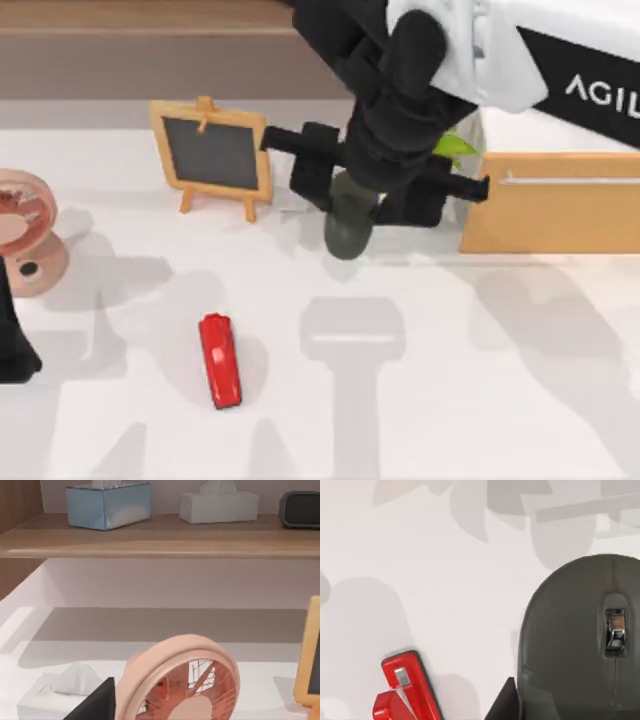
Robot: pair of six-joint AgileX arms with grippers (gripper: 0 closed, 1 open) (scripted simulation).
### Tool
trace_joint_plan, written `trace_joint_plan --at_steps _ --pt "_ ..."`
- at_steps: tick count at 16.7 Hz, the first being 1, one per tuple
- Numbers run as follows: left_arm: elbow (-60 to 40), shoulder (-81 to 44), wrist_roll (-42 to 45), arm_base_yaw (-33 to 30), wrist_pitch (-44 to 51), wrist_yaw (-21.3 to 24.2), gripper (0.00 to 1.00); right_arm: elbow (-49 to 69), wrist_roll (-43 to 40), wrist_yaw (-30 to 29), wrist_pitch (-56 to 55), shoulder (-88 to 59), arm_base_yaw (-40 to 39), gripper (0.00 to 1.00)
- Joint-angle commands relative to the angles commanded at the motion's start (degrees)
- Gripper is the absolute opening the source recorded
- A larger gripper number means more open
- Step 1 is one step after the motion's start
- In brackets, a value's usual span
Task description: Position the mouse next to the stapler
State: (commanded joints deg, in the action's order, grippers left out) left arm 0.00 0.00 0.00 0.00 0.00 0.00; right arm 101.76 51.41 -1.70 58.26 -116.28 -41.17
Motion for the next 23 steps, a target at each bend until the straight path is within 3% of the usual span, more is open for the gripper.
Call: trace_joint_plan --at_steps 8,23 --pt "0.0 0.0 0.0 0.0 0.0 0.0 1.0 -6.9 0.2 -2.7 -1.2 -6.9 -8.8 0.0" --pt "0.0 0.0 0.0 0.0 0.0 0.0 1.0 -5.1 0.3 0.7 -4.7 -6.3 -9.3 0.0"
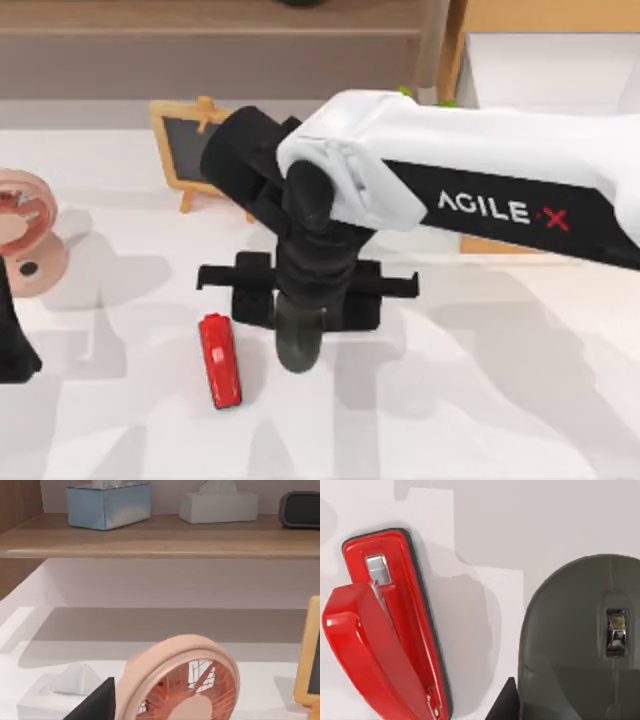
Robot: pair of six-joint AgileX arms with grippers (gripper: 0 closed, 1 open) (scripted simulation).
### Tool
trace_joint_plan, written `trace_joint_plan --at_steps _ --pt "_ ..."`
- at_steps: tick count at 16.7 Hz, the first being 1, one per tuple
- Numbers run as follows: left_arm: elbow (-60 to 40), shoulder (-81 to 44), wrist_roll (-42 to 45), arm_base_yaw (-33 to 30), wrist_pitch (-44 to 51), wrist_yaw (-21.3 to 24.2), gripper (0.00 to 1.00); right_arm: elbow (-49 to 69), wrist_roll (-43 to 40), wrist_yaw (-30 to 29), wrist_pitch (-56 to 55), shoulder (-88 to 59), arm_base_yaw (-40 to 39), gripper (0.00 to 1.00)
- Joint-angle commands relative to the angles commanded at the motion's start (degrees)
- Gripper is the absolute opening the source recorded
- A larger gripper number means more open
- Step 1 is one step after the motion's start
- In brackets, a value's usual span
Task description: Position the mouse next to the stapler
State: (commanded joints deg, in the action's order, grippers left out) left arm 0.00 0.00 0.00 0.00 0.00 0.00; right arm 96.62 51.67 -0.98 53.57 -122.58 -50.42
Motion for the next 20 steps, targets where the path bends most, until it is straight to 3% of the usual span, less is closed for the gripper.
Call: trace_joint_plan --at_steps 20 --pt "0.0 0.0 0.0 0.0 0.0 0.0 1.0 -3.6 -0.2 -3.5 0.7 -2.1 0.3 0.0"
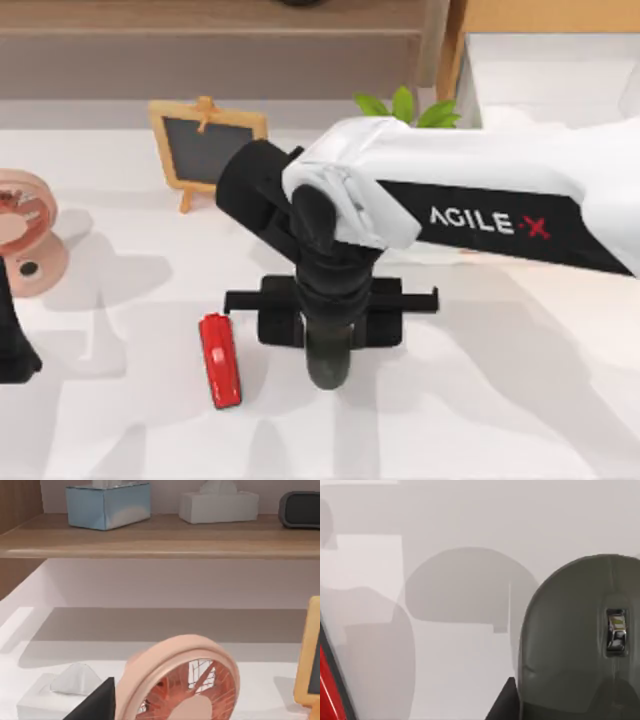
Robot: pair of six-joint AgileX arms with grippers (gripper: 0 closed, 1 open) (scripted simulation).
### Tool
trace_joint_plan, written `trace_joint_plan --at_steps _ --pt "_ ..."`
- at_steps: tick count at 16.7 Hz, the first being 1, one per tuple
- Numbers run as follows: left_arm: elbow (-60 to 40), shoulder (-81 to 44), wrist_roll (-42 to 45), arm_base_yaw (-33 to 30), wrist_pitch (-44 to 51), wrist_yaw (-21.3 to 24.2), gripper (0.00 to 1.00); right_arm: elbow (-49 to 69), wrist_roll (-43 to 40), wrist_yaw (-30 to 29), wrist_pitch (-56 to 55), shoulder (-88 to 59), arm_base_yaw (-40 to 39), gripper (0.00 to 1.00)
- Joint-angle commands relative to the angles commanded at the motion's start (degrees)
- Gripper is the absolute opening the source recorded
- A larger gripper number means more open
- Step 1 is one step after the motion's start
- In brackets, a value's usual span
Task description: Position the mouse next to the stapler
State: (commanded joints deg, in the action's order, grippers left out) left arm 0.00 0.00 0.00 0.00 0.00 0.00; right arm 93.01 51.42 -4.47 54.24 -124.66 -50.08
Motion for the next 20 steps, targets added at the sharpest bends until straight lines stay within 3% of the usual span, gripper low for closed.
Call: trace_joint_plan --at_steps 1,14,20 --pt "0.0 0.0 0.0 0.0 0.0 0.0 1.0 0.0 0.0 0.0 0.0 0.0 0.0 0.0" --pt "0.0 0.0 0.0 0.0 0.0 0.0 1.0 0.0 0.0 0.0 0.0 0.0 0.0 0.98" --pt "0.0 0.0 0.0 0.0 0.0 0.0 1.0 0.0 0.0 0.0 0.0 0.0 0.0 1.0"
